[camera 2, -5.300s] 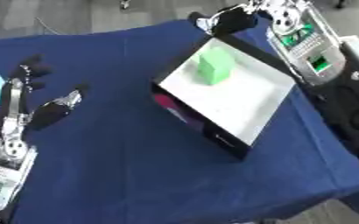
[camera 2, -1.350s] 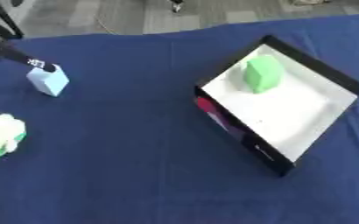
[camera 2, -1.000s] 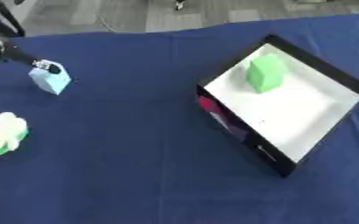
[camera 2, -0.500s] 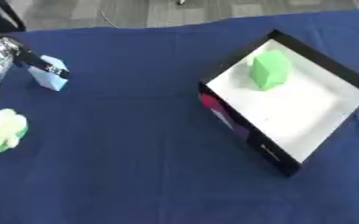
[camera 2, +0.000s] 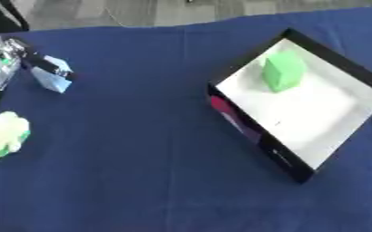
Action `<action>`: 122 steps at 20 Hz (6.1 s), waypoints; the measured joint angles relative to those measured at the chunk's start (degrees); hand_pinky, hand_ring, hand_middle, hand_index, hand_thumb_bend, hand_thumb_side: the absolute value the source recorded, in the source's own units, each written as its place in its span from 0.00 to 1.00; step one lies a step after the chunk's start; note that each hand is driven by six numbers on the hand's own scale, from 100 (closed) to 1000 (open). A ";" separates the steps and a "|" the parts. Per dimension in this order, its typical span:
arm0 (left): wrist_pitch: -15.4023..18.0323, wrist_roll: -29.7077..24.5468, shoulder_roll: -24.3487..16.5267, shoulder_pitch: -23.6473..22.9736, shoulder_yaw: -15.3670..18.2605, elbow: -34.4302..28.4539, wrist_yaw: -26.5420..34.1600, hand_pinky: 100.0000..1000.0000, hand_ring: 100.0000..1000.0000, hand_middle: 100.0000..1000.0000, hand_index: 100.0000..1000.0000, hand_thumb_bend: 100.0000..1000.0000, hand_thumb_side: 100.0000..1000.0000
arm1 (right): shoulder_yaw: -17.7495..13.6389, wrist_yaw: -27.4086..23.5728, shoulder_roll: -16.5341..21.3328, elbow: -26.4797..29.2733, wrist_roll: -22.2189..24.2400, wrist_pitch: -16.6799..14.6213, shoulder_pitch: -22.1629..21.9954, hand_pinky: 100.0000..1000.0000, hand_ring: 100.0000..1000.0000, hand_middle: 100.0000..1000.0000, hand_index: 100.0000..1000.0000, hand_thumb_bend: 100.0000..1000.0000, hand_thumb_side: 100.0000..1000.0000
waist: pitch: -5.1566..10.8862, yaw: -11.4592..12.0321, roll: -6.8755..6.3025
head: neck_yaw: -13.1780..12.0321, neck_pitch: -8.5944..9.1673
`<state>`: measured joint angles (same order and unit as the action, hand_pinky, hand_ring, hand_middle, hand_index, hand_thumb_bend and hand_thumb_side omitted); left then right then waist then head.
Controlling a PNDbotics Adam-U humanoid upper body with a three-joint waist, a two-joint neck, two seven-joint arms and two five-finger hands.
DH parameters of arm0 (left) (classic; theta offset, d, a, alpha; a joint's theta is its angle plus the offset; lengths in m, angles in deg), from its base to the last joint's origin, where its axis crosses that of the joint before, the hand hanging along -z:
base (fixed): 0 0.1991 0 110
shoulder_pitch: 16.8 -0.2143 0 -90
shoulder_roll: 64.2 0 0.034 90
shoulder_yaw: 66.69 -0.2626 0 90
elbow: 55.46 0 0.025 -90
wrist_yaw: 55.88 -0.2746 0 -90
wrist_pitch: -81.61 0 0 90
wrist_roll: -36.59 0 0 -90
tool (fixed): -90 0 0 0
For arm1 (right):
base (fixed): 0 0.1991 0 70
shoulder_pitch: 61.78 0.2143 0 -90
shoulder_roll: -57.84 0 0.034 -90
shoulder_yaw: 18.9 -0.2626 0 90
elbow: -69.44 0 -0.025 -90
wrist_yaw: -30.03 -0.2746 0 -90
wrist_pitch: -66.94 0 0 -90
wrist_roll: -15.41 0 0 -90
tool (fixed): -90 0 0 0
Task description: Pick up the objects with one hand, pass them to the other hand, and then place them into the box on the other side of the table.
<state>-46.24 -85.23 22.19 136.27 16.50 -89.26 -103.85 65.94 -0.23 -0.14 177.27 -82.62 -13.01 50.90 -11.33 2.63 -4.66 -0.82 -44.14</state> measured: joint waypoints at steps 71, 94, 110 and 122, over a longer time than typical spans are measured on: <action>4.62 24.40 -3.18 -16.89 -6.54 -45.94 26.32 0.74 0.71 0.56 0.44 0.00 0.00 | 1.96 3.91 -0.82 4.70 7.47 -2.85 1.15 1.00 0.99 0.90 0.96 0.23 0.07 | 0.07 2.09 2.32 | 4.31 1.98; 22.03 38.94 6.41 -23.85 -8.92 -49.41 27.34 0.74 0.71 0.53 0.42 0.00 0.11 | 13.06 17.98 -4.60 5.92 22.93 -4.31 7.90 0.98 1.00 0.92 0.96 0.38 0.01 | 0.15 2.97 4.17 | 7.49 1.43; 28.95 37.72 10.82 -24.68 -11.43 -48.62 25.78 0.75 0.70 0.51 0.42 0.00 0.12 | 17.46 22.93 -6.19 5.93 29.85 -5.41 11.19 0.98 0.99 0.92 0.96 0.42 0.00 | 0.21 3.73 4.78 | 9.97 0.87; 31.84 35.92 13.82 -24.88 -13.69 -48.55 22.81 0.75 0.70 0.51 0.42 0.00 0.11 | 20.55 26.55 -7.96 4.14 33.34 -5.81 12.54 0.97 0.99 0.91 0.94 0.42 0.01 | 0.21 4.63 5.13 | 11.32 0.86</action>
<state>-14.40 -49.31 36.01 111.39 2.81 -137.81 -81.04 86.49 26.32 -8.10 181.41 -49.28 -18.82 63.44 -11.12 7.26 0.48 10.49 -43.28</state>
